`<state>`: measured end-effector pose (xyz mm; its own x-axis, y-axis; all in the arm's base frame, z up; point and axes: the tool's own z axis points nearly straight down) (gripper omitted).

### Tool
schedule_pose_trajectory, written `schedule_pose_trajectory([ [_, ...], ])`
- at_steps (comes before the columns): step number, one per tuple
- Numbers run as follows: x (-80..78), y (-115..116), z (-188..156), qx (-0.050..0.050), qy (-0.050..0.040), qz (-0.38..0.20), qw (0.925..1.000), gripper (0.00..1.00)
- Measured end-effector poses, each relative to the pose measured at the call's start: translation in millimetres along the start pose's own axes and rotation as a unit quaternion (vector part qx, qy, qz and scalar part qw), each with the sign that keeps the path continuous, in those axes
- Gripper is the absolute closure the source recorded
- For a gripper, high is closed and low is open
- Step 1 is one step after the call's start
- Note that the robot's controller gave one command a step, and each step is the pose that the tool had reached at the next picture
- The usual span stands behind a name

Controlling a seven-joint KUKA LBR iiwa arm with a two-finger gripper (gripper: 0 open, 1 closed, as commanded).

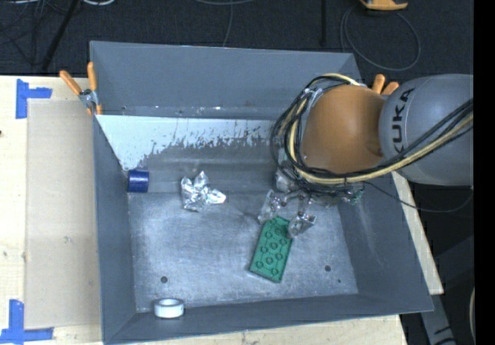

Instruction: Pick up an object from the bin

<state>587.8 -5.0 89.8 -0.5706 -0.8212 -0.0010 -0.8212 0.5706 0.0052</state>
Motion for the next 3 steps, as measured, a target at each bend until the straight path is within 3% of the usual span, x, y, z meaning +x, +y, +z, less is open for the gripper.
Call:
schedule_pose_trajectory([
  [1,-8.3,-4,-65,0.005,-0.0021,0.005,1.0000,1.00],
  [2,-13.9,31,-163,0.005,-0.0024,-0.002,1.0000,1.00],
  [3,-60.7,29,-168,0.003,-0.0016,-0.108,0.9942,1.00],
])
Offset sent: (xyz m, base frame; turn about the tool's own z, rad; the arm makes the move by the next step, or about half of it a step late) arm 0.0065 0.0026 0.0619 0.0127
